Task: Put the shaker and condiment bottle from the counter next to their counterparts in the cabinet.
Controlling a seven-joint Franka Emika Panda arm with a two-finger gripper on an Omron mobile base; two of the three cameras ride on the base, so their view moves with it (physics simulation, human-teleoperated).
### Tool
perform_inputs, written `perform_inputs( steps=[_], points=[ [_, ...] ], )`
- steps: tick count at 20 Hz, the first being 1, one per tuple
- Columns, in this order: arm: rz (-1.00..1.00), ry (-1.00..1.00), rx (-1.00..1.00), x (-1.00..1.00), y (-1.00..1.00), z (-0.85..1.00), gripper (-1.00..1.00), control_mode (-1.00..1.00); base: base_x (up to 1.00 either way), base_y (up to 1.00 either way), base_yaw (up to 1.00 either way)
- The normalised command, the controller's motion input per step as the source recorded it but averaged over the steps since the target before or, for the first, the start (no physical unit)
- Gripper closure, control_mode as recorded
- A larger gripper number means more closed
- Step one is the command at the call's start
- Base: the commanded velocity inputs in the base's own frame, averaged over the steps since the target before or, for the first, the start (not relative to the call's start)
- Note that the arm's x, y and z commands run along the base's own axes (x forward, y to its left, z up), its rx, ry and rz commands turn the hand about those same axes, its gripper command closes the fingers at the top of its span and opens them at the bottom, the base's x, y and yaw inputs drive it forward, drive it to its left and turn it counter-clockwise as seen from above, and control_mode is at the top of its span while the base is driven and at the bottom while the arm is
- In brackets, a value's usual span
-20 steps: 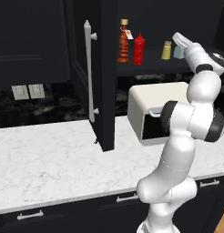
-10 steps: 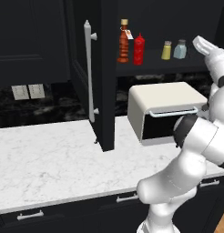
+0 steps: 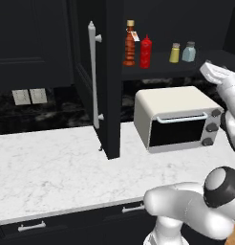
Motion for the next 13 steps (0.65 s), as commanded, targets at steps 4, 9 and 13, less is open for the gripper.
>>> perform_inputs(
  steps=[4,9,13],
  points=[
    [0.04,-0.17,-0.11,-1.00,0.23,-0.07,-1.00,-1.00,0.00,0.00,0.00],
    [0.03,-0.08,-0.02,-1.00,0.10,-0.23,-1.00,-1.00,0.00,0.00,0.00],
    [0.09,0.02,-0.02,-1.00,0.12,-0.59,-1.00,-1.00,0.00,0.00,0.00]
  ],
)
